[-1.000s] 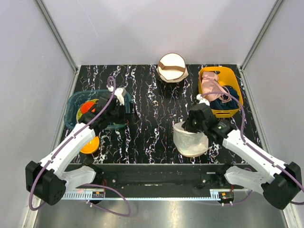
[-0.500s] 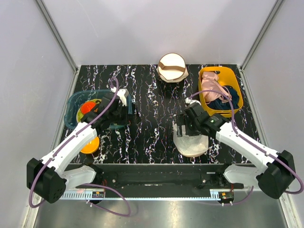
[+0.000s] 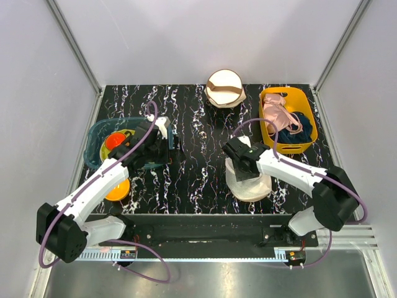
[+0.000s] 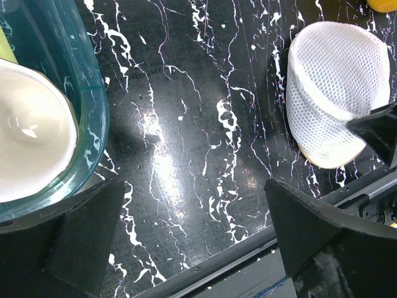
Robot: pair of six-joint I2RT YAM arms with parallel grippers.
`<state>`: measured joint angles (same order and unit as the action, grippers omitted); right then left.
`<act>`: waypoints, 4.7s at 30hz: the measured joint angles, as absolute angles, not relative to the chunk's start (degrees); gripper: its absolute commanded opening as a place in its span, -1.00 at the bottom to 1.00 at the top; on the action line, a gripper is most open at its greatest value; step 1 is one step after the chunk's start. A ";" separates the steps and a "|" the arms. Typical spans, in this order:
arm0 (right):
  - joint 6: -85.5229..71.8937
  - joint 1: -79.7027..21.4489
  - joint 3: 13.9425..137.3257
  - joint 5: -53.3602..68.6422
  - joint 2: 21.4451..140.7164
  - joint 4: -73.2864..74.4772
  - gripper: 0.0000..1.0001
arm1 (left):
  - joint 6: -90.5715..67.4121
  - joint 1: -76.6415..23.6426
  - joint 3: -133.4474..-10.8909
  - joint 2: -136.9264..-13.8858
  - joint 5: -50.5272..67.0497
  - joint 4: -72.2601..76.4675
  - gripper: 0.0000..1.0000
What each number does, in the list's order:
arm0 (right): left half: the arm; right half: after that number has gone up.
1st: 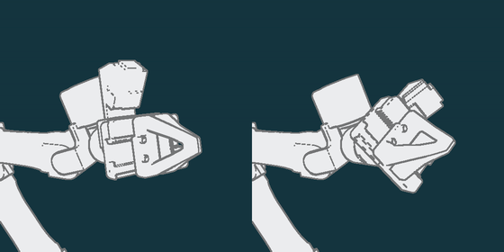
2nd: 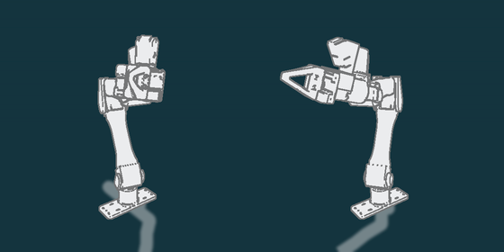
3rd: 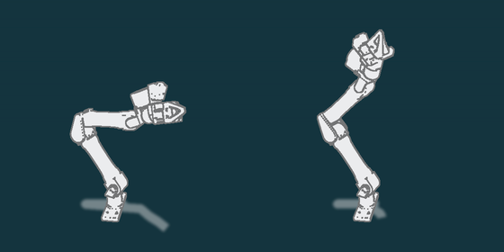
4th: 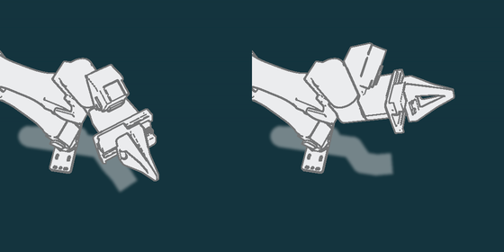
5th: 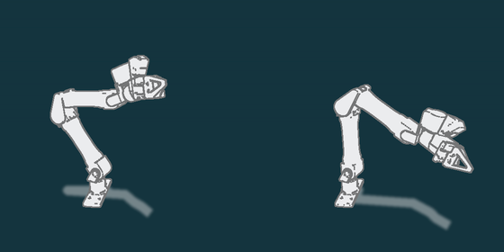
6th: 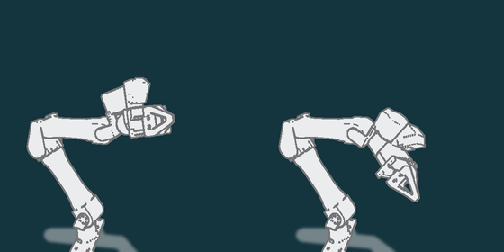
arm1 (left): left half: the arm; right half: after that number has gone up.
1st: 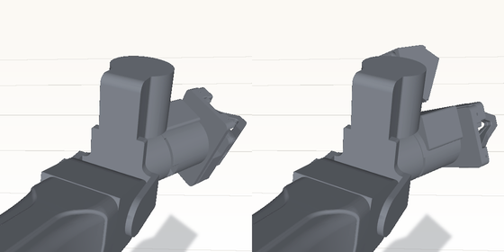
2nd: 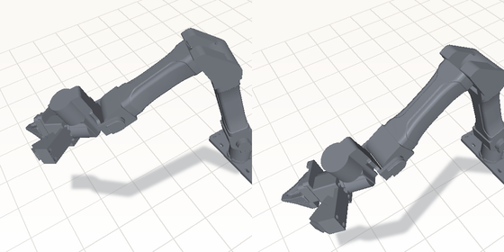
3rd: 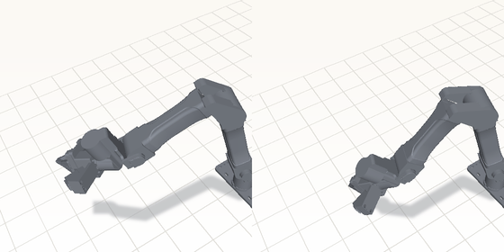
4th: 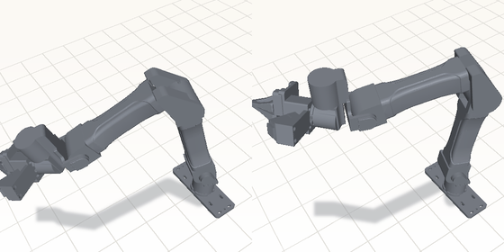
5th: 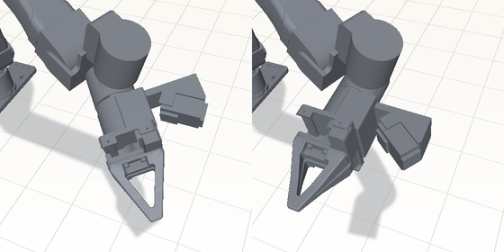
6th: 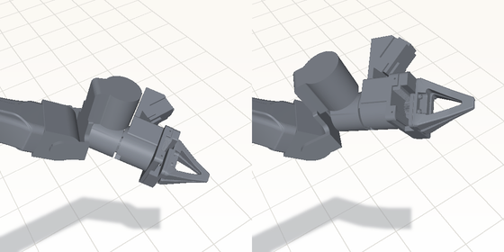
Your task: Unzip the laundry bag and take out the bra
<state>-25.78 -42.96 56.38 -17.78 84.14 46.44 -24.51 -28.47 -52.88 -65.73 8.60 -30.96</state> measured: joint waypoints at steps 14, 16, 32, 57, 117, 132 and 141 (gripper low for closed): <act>-26.11 -43.53 59.55 -18.39 78.35 45.67 -1.00 | -24.69 -28.64 -52.88 -65.73 8.32 -30.30 0.98; -26.65 -43.51 59.57 -14.85 74.72 43.33 -1.00 | -24.69 -28.64 -52.88 -65.73 8.14 -30.35 0.98; -40.23 -43.57 60.51 2.79 68.12 24.62 -1.00 | -29.08 -28.64 -48.90 -64.16 19.29 -24.08 0.98; -47.29 -43.62 54.17 -0.58 62.67 20.97 0.61 | -54.76 -28.84 -35.16 -65.80 28.95 -0.75 -1.00; -32.99 -73.52 77.08 -20.56 89.86 37.52 0.97 | -25.34 -27.70 -72.49 -57.67 -6.83 -51.03 0.98; -23.14 -63.72 67.81 -1.02 83.29 27.64 -1.00 | -21.23 -26.79 -67.11 -57.98 0.69 -49.15 0.98; -18.92 -44.49 62.92 32.18 66.61 20.93 -1.00 | -12.71 -26.70 -64.23 -52.86 23.31 -44.71 0.98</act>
